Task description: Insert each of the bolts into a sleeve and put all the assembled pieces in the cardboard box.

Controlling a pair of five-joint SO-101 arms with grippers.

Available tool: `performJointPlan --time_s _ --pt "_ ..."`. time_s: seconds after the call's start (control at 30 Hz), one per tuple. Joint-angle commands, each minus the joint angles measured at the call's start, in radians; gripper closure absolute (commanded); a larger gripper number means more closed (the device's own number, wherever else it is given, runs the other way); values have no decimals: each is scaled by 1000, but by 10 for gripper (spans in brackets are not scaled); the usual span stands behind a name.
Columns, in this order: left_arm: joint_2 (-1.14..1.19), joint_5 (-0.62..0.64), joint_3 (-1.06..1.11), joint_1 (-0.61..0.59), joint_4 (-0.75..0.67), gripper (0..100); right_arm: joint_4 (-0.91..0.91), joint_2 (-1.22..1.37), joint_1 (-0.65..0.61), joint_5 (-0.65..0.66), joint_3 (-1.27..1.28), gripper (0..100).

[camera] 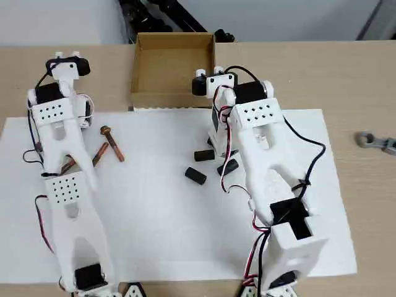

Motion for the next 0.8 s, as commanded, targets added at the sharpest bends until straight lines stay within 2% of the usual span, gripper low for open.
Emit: performJointPlan --time_s 0.0,0.13,0.37,0.53,0.77 --pt "-91 26 4 -21 31 995 8 -15 -12 3 -44 995" --pt "-258 26 140 -12 31 995 15 -16 -30 2 -44 995" --pt "-700 26 585 2 25 995 13 -15 -130 14 -44 995" --pt "-1030 26 854 -3 25 995 13 -7 -216 215 -44 995" --pt "-1479 26 1204 -3 -11 995 12 -2 -226 230 -44 995"
